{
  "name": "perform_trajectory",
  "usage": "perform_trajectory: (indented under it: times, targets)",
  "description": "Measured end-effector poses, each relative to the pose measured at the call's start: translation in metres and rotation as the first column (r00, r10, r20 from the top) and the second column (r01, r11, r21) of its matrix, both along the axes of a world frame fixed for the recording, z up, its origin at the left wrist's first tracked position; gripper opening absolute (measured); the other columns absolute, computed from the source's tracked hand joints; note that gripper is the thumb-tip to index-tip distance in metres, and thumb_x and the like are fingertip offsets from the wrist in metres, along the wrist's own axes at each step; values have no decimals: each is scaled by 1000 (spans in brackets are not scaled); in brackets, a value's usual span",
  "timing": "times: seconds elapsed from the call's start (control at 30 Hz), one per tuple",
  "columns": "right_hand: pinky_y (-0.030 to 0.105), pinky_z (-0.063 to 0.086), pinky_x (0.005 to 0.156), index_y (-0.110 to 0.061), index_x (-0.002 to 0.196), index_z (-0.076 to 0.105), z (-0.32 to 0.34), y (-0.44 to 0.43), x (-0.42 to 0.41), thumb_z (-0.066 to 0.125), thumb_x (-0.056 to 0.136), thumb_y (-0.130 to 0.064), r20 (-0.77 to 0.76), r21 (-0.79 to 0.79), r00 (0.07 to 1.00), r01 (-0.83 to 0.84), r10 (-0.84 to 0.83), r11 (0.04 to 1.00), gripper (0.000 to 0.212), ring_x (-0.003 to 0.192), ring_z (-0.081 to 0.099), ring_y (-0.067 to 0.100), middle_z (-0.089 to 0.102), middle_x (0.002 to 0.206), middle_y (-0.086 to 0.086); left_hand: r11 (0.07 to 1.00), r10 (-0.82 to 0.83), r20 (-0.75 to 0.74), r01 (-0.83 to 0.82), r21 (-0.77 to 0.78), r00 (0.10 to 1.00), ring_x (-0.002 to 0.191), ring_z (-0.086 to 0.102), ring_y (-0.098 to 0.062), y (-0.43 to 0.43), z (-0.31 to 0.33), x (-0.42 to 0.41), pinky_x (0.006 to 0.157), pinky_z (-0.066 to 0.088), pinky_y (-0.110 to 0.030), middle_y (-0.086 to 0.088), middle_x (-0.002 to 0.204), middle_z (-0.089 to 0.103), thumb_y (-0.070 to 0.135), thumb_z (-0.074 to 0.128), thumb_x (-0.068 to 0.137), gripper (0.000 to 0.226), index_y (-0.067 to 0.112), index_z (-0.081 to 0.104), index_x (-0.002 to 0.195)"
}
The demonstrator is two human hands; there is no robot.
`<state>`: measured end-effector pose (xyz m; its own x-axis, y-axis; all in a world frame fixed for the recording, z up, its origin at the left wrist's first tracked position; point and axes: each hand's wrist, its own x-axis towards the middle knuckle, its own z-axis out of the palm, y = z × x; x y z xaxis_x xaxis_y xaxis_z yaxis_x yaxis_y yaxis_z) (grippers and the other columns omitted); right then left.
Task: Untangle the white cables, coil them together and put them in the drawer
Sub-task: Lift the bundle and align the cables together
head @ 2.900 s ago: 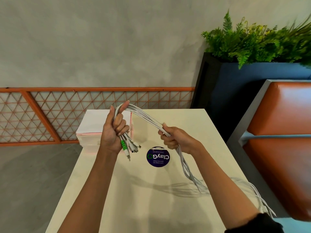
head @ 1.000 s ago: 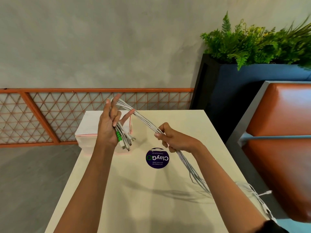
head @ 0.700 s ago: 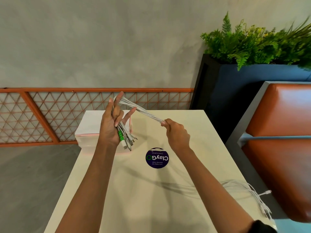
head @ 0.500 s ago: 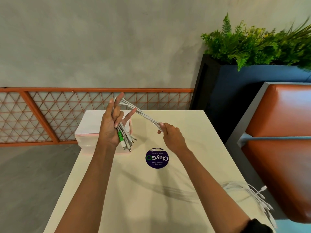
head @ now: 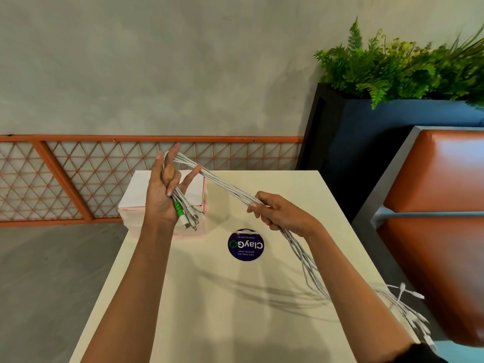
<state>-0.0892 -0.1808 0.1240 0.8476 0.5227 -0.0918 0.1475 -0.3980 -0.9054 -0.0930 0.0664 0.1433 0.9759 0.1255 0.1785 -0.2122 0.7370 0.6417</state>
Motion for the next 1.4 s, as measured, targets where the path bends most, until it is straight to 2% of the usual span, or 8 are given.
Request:
perform_trajectory:
  times: [0.13,0.3,0.5,0.73,0.83,1.0,1.2,1.4]
  targets:
    - [24,42,59,-15,83,62,-14,5,8,44,100,-31,287,-128,939,233,-189,964,29,55,48,8,50,59,-5,1000,-19,9,19,7,1000,31,24,-7,-4,2,1,93,52,-39,8,40,25,30,39,101,36,6,58,121]
    - [28,37,63,-17,86,49,-22,17,0,30,101,-42,310,-183,914,329,-263,927,35,61,44,7,47,67,-9,999,-12,8,12,31,1000,32,23,-7,-2,3,2,97,50,-41,8,40,25,30,40,101,37,6,56,124]
    - [19,13,41,-19,65,32,-4,10,-8,18,95,-63,-274,-23,959,66,-70,998,55,45,17,7,25,56,-5,1000,1,-5,-1,28,1000,30,24,-7,-1,0,3,88,54,-36,7,39,25,31,39,101,37,6,57,122]
    - [12,12,31,-21,60,37,10,-1,6,29,91,-64,-727,354,563,-184,394,917,53,37,8,3,17,50,-8,1000,-13,9,13,-17,1000,31,25,-7,-5,2,3,86,55,-34,7,39,25,30,38,102,41,4,53,129]
    - [9,18,30,-17,80,46,12,-7,6,55,89,-45,-676,471,551,-189,490,862,30,38,13,1,23,57,-7,999,-24,24,25,-32,999,31,26,-8,-3,4,4,87,54,-35,7,39,26,31,37,102,44,3,48,134]
    - [8,20,33,-12,91,41,11,-8,-2,46,99,-17,-512,332,813,-111,278,937,10,42,25,-3,45,80,-3,1000,-4,27,5,-26,1000,31,26,-8,2,4,4,91,54,-36,6,40,26,31,39,101,45,3,47,136]
    - [16,40,49,-8,99,59,6,-6,-3,46,100,-26,-138,54,990,-8,16,999,23,55,40,5,48,74,-4,1000,19,28,-19,4,999,32,25,-7,7,3,2,95,52,-38,7,40,27,31,39,101,45,3,47,135]
    - [14,37,58,-13,107,70,-2,0,2,45,100,-31,245,-69,956,185,-163,980,32,51,41,2,40,53,-12,1000,16,32,-16,-8,999,31,25,-7,10,1,1,93,52,-38,7,39,27,32,40,101,43,4,50,132]
